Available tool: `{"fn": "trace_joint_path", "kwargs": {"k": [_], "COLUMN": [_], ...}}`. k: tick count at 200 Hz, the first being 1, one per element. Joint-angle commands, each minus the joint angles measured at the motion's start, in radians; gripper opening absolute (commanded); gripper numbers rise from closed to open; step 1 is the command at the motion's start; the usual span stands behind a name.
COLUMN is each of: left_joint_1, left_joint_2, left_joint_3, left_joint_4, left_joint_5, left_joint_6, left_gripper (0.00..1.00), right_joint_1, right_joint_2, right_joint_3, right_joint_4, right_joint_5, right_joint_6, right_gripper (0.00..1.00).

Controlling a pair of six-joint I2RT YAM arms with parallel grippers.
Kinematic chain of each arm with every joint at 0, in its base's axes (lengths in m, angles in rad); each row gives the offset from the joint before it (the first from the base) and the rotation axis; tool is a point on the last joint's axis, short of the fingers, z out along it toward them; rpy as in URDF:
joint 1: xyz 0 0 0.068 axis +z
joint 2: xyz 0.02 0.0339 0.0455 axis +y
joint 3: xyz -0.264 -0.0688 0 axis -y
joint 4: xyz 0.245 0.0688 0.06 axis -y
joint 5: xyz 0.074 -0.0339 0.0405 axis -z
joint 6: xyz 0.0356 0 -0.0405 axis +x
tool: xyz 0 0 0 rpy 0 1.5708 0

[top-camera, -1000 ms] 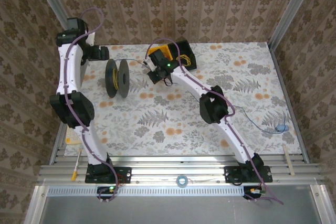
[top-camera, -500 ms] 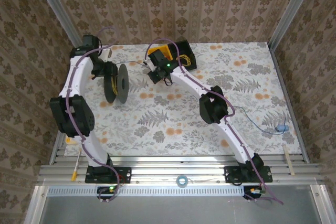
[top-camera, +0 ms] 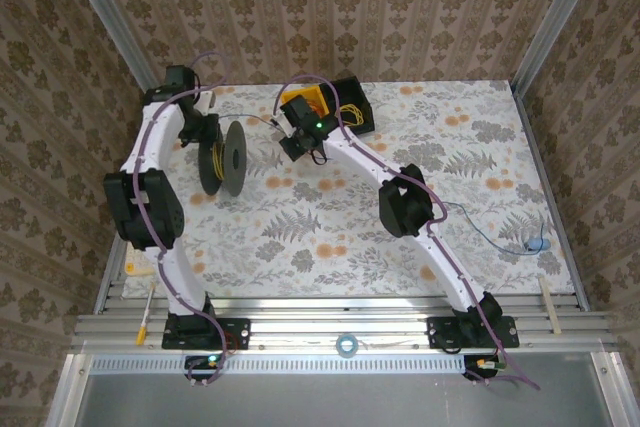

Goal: Wrap the cables

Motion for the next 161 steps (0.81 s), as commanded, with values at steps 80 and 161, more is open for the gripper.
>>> {"fn": "trace_joint_path", "kwargs": {"k": [80, 161], "left_joint_1": [-0.009, 0.010], "left_joint_2": [0.044, 0.084], "left_joint_3": [0.187, 0.800], "left_joint_4": [-0.119, -0.456], "left_joint_5": [0.010, 0.043], "left_joint_6": [0.045, 0.101], "left_gripper": [0.00, 0.00], "right_joint_1": [-0.016, -0.111], "right_joint_2": [-0.044, -0.157], "right_joint_3": [0.039, 0.093], "right_joint_4": [0.016, 0.041], "right_joint_5": [-0.100, -0.414], "right_joint_6": [-0.012, 0.010], "right_gripper": [0.00, 0.87]}}
